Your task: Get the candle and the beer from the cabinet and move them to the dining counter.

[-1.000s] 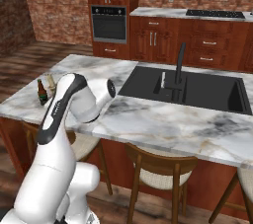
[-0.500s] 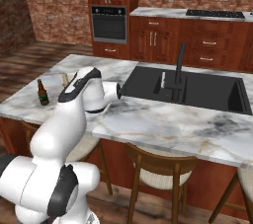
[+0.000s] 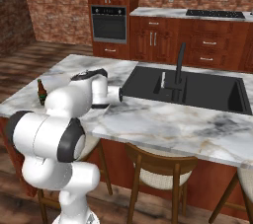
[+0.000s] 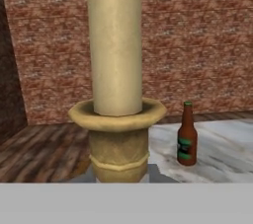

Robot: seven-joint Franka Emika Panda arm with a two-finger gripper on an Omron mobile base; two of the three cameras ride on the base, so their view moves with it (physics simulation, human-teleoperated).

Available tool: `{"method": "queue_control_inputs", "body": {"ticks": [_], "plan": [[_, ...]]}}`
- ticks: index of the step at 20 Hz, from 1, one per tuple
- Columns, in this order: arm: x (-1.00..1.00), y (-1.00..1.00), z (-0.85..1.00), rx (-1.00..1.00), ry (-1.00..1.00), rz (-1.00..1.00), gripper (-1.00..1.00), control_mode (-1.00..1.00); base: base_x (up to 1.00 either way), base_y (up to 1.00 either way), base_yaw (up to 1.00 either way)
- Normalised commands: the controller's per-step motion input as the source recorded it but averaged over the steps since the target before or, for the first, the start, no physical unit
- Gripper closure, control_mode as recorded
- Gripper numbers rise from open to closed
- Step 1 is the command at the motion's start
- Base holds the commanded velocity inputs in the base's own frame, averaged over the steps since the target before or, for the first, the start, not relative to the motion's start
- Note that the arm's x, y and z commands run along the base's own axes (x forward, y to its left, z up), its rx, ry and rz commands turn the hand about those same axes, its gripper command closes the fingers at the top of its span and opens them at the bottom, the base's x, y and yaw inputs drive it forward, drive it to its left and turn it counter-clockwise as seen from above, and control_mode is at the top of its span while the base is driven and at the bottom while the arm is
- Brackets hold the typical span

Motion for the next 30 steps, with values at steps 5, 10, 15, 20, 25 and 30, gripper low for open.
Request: {"method": "queue_control_inputs", "body": {"ticks": [5, 10, 15, 20, 25, 30], "plan": [[0.51, 0.09, -0.31, 0.00, -0.04, 0.00, 1.00, -1.00, 0.00, 0.00, 0.00], [0.47, 0.08, -0.29, 0.01, -0.02, 0.00, 1.00, -1.00, 0.00, 0.00, 0.00], [0.40, 0.07, -0.26, 0.02, 0.00, 0.00, 1.00, -1.00, 0.00, 0.00, 0.00], [0.39, 0.07, -0.24, 0.00, 0.00, 0.00, 1.00, -1.00, 0.00, 0.00, 0.00], [0.37, 0.05, -0.30, 0.00, 0.01, 0.00, 1.00, -1.00, 0.00, 0.00, 0.00], [0.32, 0.06, -0.35, 0.00, 0.02, 0.01, 1.00, -1.00, 0.00, 0.00, 0.00]]}}
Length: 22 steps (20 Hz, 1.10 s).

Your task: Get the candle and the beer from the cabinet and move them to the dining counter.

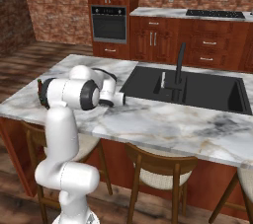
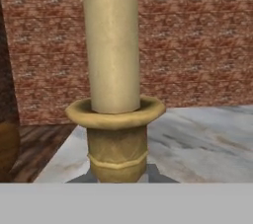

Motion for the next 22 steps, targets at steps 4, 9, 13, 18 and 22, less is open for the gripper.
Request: {"method": "queue_control_inputs", "body": {"ticks": [4, 9, 13, 18, 22], "plan": [[0.25, 0.04, -0.33, 0.00, 0.01, 0.02, 1.00, -1.00, 0.00, 0.00, 0.00], [0.21, 0.04, -0.31, 0.00, 0.00, 0.03, 1.00, -1.00, 0.00, 0.00, 0.00], [0.19, 0.01, -0.33, 0.00, 0.00, 0.03, 1.00, -1.00, 0.00, 0.00, 0.00], [0.18, 0.00, -0.35, 0.00, 0.00, 0.04, 1.00, -1.00, 0.00, 0.00, 0.00], [0.18, 0.02, -0.35, 0.00, 0.00, 0.03, 1.00, -1.00, 0.00, 0.00, 0.00]]}}
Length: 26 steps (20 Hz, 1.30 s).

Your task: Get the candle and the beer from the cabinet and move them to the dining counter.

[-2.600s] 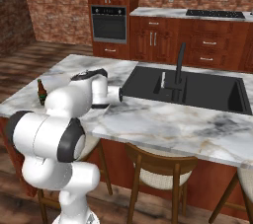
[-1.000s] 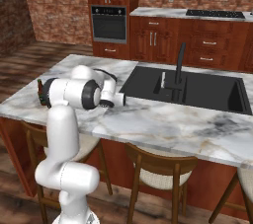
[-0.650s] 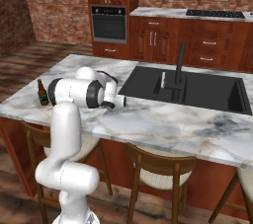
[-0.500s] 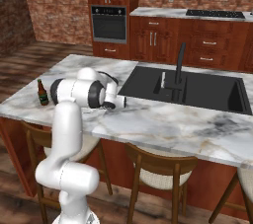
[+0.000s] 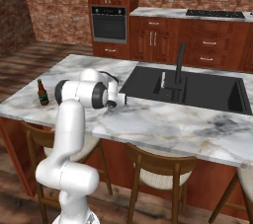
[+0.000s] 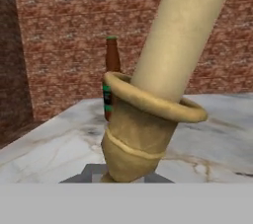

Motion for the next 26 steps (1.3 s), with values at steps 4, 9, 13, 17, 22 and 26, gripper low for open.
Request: {"method": "queue_control_inputs", "body": {"ticks": [4, 9, 13, 17, 22, 26], "plan": [[0.04, 0.00, -0.40, 0.00, 0.00, 0.04, -1.00, -1.00, 0.00, 0.00, 0.00], [-0.22, 0.00, -0.29, 0.00, -0.13, 0.04, -1.00, -1.00, 0.00, 0.00, 0.00], [-0.44, -0.04, -0.06, 0.00, -0.19, 0.03, -1.00, -1.00, 0.00, 0.00, 0.00], [-0.36, -0.01, -0.02, 0.00, -0.13, 0.01, -1.00, -1.00, 0.00, 0.00, 0.00], [-0.14, 0.00, 0.00, 0.00, -0.04, 0.00, -1.00, -1.00, 0.00, 0.00, 0.00], [-0.01, 0.00, 0.01, 0.00, 0.00, 0.00, -1.00, -1.00, 0.00, 0.00, 0.00]]}}
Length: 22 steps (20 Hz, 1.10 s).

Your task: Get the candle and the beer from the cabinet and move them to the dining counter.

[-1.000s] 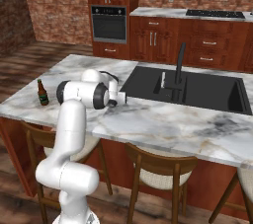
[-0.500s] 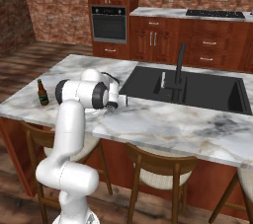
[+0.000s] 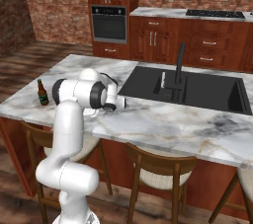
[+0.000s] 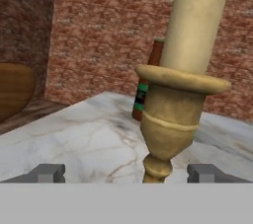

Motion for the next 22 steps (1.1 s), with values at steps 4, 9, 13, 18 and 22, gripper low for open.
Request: {"method": "queue_control_inputs", "body": {"ticks": [4, 9, 13, 18, 22], "plan": [[0.00, 0.00, 0.04, 0.00, 0.00, 0.00, -1.00, -1.00, 0.00, 0.00, 0.00], [0.00, -0.06, 0.00, 0.00, 0.00, 0.00, -1.00, -1.00, 0.00, 0.00, 0.00], [0.00, -0.14, 0.00, 0.00, 0.00, 0.00, -1.00, -1.00, 0.00, 0.00, 0.00], [0.00, -0.19, 0.00, 0.00, 0.00, 0.00, -1.00, -1.00, 0.00, 0.00, 0.00], [0.00, -0.19, 0.05, 0.00, 0.00, 0.00, -1.00, -1.00, 0.00, 0.00, 0.00]]}}
